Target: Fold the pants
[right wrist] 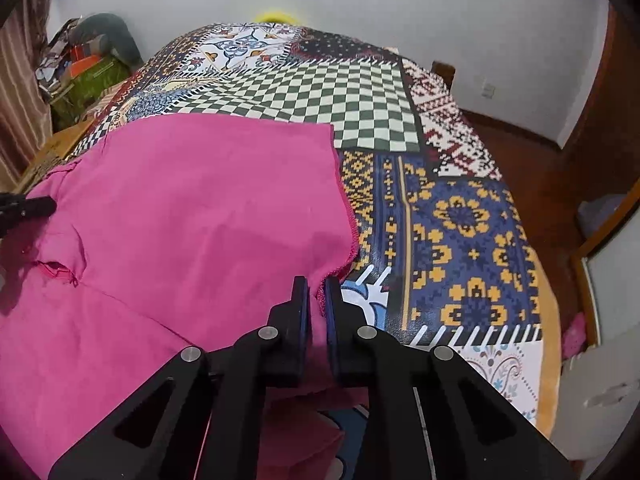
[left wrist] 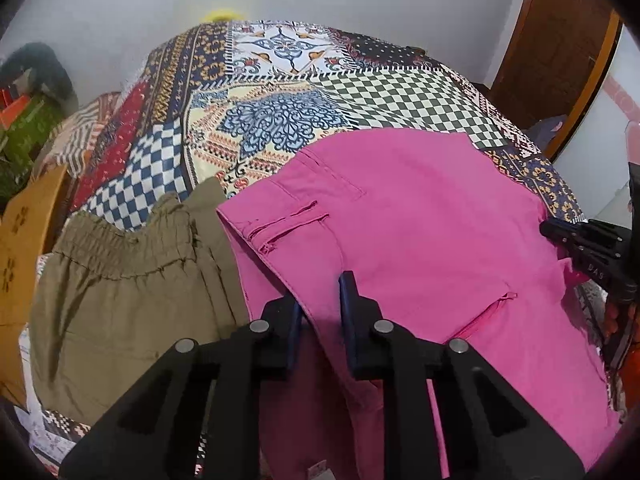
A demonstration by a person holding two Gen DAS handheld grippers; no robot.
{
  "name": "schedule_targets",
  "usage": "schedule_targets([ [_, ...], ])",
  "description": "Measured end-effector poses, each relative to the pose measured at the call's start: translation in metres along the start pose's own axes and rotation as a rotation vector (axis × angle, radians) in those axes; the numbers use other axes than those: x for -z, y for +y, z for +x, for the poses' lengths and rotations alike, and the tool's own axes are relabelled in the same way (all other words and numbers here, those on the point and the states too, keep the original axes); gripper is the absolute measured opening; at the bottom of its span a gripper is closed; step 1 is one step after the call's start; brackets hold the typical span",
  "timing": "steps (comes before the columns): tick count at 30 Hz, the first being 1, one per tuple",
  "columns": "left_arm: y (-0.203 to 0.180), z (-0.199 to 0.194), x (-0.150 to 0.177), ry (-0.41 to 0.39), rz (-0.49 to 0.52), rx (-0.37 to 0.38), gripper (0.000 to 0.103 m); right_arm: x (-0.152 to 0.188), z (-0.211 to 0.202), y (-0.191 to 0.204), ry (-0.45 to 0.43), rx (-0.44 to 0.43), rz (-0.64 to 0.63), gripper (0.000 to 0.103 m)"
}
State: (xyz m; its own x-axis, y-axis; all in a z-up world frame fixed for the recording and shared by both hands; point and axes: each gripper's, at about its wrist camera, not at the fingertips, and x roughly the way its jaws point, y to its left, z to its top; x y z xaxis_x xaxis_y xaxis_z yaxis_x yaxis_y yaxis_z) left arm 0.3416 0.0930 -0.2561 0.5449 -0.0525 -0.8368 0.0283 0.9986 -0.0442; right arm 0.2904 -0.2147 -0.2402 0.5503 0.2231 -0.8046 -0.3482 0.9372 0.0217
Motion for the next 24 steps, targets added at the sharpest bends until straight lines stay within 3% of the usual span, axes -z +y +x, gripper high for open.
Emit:
schedule_targets([
  [10, 0.015, 0.0, -0.001, 0.052, -0.059, 0.043, 0.024, -0.003, 0.005, -0.004, 0.042, -0.01, 0.026, 0.012],
  [18, 0.027, -0.043, -0.012, -0.014, -0.039, -0.021, 0.025, -0.013, -0.023, -0.011, 0.004, -0.026, 0.038, 0.028],
  [24, 0.043, -0.052, -0.028, -0.035, -0.051, -0.06, 0.037, -0.031, -0.039, -0.009, -0.044, -0.05, 0.046, 0.029],
])
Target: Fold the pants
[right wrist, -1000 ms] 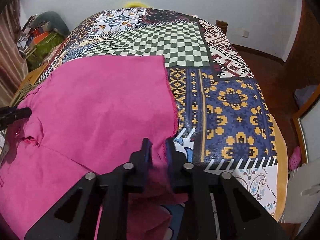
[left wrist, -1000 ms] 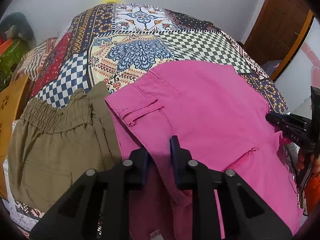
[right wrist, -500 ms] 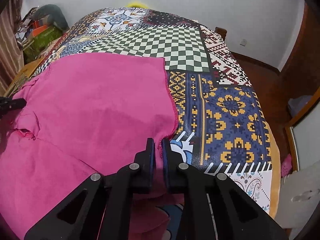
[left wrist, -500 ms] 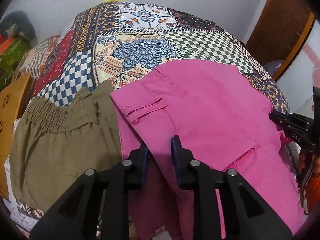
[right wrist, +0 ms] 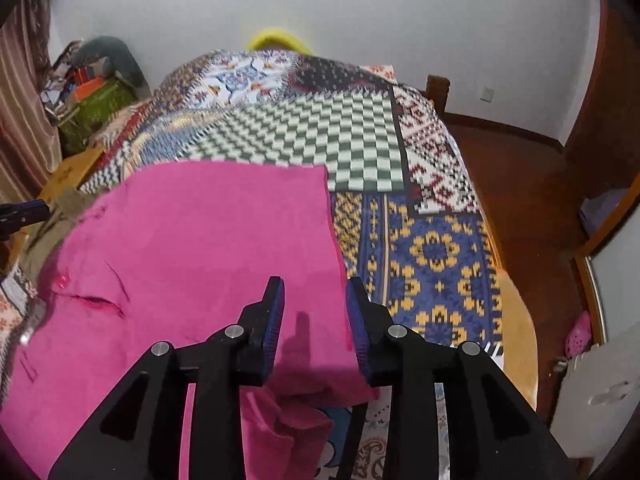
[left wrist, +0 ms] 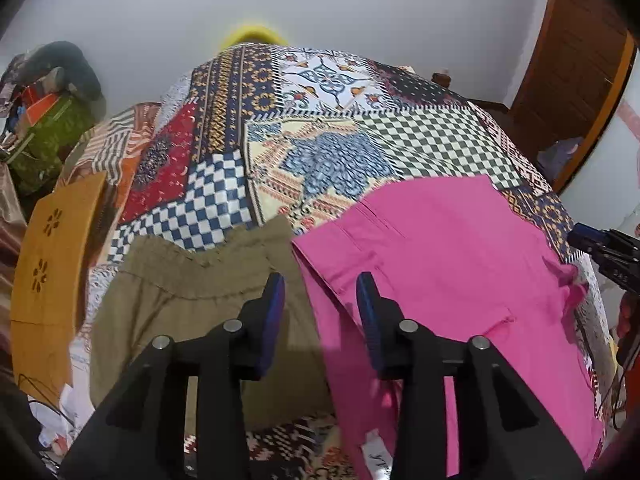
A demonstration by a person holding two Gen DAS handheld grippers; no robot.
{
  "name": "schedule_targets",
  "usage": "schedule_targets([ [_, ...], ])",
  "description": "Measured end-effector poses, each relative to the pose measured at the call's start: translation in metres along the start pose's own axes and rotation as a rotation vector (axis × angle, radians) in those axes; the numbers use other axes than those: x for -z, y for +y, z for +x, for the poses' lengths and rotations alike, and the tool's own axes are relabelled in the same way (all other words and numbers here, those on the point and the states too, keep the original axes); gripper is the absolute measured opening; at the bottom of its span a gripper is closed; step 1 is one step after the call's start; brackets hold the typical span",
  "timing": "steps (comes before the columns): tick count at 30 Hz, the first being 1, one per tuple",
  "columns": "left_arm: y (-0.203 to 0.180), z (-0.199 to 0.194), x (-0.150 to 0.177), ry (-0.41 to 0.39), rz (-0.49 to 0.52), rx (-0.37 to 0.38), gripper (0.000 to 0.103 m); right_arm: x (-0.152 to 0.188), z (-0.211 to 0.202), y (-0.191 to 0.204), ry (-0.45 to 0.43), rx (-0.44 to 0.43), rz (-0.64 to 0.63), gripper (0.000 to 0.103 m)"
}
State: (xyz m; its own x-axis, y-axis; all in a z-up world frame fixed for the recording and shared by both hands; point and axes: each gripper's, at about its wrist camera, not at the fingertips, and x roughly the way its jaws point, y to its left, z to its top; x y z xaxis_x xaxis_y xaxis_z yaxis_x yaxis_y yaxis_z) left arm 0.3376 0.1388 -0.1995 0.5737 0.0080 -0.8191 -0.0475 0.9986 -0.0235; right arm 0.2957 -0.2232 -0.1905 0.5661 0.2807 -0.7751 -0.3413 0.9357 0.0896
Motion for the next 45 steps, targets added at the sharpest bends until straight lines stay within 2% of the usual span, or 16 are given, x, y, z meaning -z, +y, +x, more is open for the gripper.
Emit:
schedule_targets([
  [10, 0.015, 0.028, -0.026, 0.039, -0.023, 0.03, 0.038, -0.033, 0.007, 0.009, -0.035, -0.01, -0.007, 0.03],
  [12, 0.016, 0.039, -0.027, 0.058, -0.024, 0.032, 0.041, -0.038, 0.013, 0.009, -0.03, -0.015, -0.006, 0.03],
  [16, 0.017, 0.058, -0.025, 0.095, -0.022, 0.049, 0.045, -0.048, 0.033, 0.006, 0.0, -0.009, -0.009, 0.039],
  [22, 0.013, 0.088, -0.018, 0.136, 0.024, 0.048, 0.048, -0.06, 0.062, 0.001, 0.038, 0.002, -0.034, 0.039],
  [28, 0.019, 0.113, -0.018, 0.166, 0.009, 0.077, 0.048, -0.072, 0.095, 0.005, 0.081, -0.016, -0.067, 0.039],
  [32, 0.022, 0.122, -0.019, 0.159, -0.002, 0.115, 0.048, -0.075, 0.114, 0.007, 0.106, -0.032, -0.088, 0.039],
  [37, 0.02, 0.127, -0.019, 0.154, 0.021, 0.124, 0.048, -0.077, 0.133, 0.003, 0.141, -0.042, -0.078, 0.039],
  [40, 0.022, 0.13, -0.02, 0.156, 0.01, 0.151, 0.044, -0.079, 0.141, 0.0, 0.152, -0.034, -0.084, 0.039],
  [42, 0.025, 0.132, -0.021, 0.157, -0.009, 0.189, 0.036, -0.081, 0.143, -0.001, 0.146, -0.037, -0.091, 0.039],
  [43, 0.026, 0.133, -0.02, 0.155, -0.017, 0.2, 0.036, -0.082, 0.144, -0.002, 0.146, -0.036, -0.092, 0.039],
  [45, 0.025, 0.132, -0.019, 0.151, -0.015, 0.197, 0.031, -0.084, 0.147, -0.003, 0.143, -0.04, -0.085, 0.039],
])
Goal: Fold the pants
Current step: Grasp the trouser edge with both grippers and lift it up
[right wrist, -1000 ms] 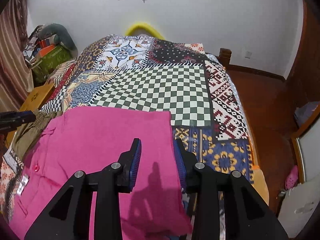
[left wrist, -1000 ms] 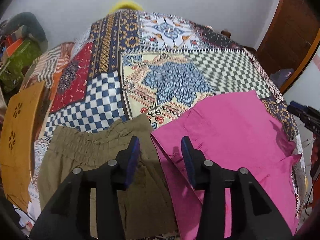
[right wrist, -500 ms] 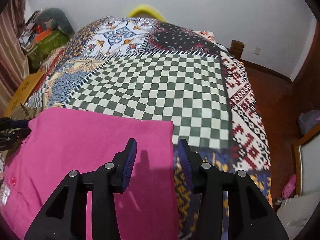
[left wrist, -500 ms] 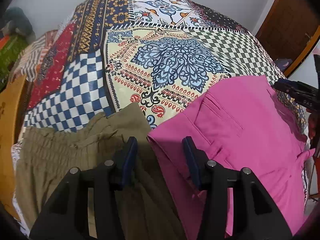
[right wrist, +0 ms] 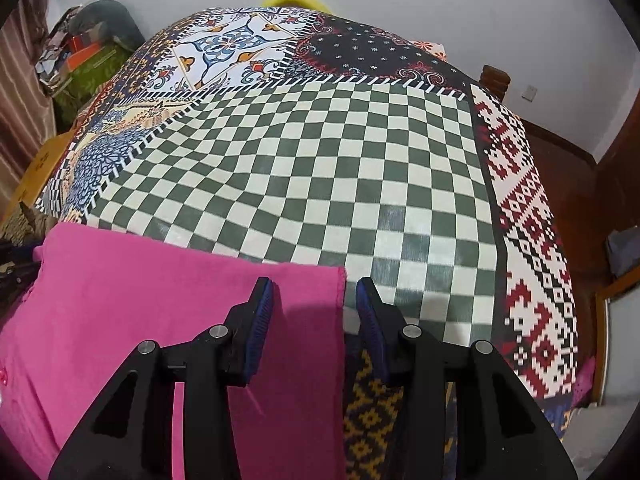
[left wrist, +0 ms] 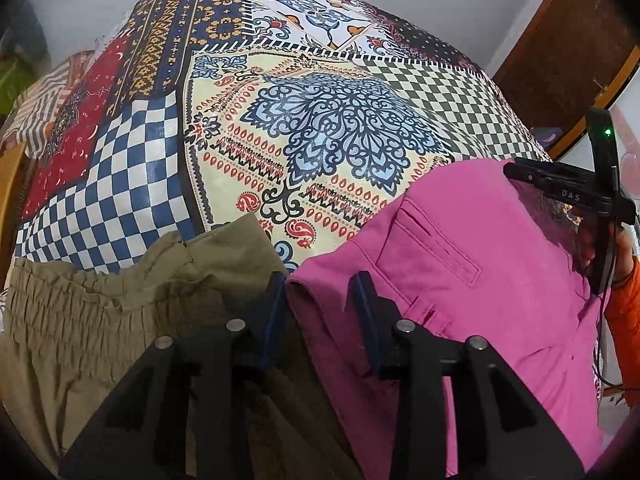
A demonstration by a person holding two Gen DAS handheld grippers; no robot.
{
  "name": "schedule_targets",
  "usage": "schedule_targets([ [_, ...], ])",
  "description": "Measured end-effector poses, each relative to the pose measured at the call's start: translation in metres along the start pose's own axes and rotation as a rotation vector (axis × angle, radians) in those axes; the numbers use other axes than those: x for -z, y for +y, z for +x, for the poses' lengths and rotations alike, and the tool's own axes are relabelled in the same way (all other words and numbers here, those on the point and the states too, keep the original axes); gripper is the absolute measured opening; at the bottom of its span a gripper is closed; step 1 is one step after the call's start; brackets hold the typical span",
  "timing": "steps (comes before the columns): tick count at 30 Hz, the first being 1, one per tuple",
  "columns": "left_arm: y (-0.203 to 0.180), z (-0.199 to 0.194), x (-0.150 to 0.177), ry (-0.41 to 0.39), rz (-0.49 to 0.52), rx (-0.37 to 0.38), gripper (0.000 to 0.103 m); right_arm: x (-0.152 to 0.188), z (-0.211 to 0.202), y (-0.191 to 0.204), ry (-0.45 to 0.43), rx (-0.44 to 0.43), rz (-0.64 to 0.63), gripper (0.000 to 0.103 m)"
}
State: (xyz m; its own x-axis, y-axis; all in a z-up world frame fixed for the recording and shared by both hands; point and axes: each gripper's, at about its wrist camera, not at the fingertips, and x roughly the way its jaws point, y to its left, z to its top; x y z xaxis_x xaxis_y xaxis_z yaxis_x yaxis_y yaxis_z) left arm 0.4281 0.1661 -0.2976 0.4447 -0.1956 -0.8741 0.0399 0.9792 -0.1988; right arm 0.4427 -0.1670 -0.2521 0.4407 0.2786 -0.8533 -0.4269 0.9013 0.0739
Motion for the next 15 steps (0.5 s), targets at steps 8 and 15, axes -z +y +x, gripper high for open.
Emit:
schedule_targets([
  [8, -0.014, -0.002, 0.0, -0.019, 0.057, -0.06, 0.01, 0.001, 0.004, 0.016, -0.008, 0.003, -0.062, 0.018],
  [15, -0.021, -0.028, -0.005, -0.089, 0.079, -0.122, 0.004, 0.0, -0.01, 0.03, -0.062, 0.076, -0.123, 0.006],
])
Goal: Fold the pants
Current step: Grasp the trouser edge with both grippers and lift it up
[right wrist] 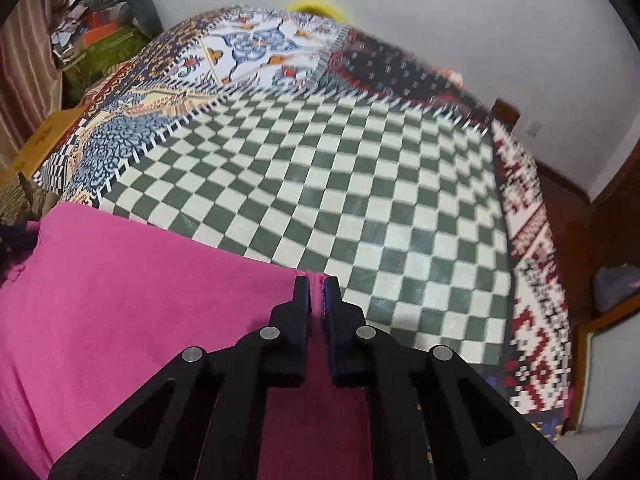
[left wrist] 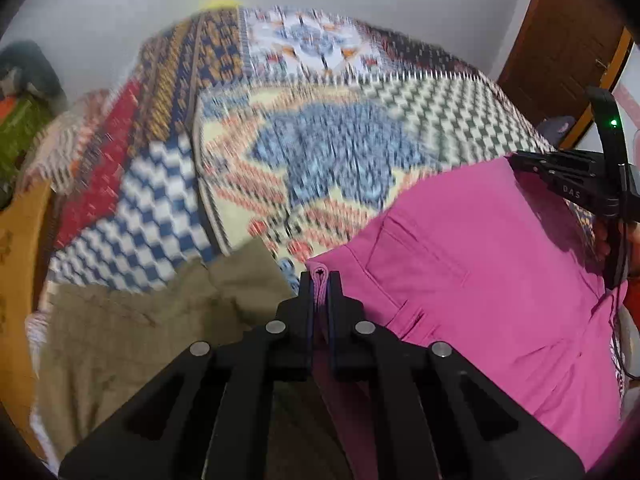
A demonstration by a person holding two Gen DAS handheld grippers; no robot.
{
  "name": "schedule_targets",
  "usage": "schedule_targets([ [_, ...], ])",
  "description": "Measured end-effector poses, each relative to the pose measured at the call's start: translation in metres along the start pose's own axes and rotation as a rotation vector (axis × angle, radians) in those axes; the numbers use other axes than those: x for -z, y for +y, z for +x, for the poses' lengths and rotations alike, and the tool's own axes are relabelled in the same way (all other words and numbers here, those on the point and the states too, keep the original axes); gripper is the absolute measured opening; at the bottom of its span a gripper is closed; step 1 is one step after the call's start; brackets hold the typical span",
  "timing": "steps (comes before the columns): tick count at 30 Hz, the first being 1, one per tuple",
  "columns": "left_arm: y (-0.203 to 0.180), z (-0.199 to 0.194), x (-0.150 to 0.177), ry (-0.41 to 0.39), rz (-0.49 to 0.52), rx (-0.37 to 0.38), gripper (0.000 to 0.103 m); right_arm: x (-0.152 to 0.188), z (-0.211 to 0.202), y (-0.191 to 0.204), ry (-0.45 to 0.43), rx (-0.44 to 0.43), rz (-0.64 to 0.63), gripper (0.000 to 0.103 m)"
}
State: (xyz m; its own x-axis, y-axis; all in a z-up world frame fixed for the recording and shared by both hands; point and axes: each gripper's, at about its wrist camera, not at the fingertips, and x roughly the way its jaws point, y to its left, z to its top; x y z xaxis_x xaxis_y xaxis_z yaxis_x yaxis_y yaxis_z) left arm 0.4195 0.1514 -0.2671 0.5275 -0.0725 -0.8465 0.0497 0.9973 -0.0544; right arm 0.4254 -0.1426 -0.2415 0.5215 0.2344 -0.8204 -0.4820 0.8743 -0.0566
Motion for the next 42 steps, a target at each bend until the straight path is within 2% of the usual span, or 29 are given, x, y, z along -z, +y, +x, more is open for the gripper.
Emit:
schedule_targets([
  [4, 0.005, -0.026, -0.015, -0.054, -0.024, 0.018, 0.005, -0.011, -0.024, -0.01, -0.057, 0.018, 0.035, 0.006],
  [8, 0.001, -0.042, -0.027, -0.068, -0.026, 0.001, 0.004, -0.023, -0.053, -0.014, -0.115, 0.023, 0.072, 0.006],
  [14, -0.011, -0.083, -0.022, -0.109, -0.008, 0.029, 0.005, -0.023, -0.1, -0.014, -0.176, -0.007, 0.113, 0.006],
  [23, -0.03, -0.149, 0.001, -0.13, 0.01, 0.079, 0.005, 0.012, -0.162, -0.014, -0.211, -0.045, 0.171, 0.006],
  [33, -0.042, -0.195, 0.045, -0.108, -0.016, 0.109, 0.005, 0.055, -0.212, -0.001, -0.23, -0.091, 0.223, 0.006],
  [42, -0.053, -0.216, 0.091, -0.1, -0.01, 0.136, 0.004, 0.104, -0.248, 0.019, -0.231, -0.093, 0.212, 0.006],
])
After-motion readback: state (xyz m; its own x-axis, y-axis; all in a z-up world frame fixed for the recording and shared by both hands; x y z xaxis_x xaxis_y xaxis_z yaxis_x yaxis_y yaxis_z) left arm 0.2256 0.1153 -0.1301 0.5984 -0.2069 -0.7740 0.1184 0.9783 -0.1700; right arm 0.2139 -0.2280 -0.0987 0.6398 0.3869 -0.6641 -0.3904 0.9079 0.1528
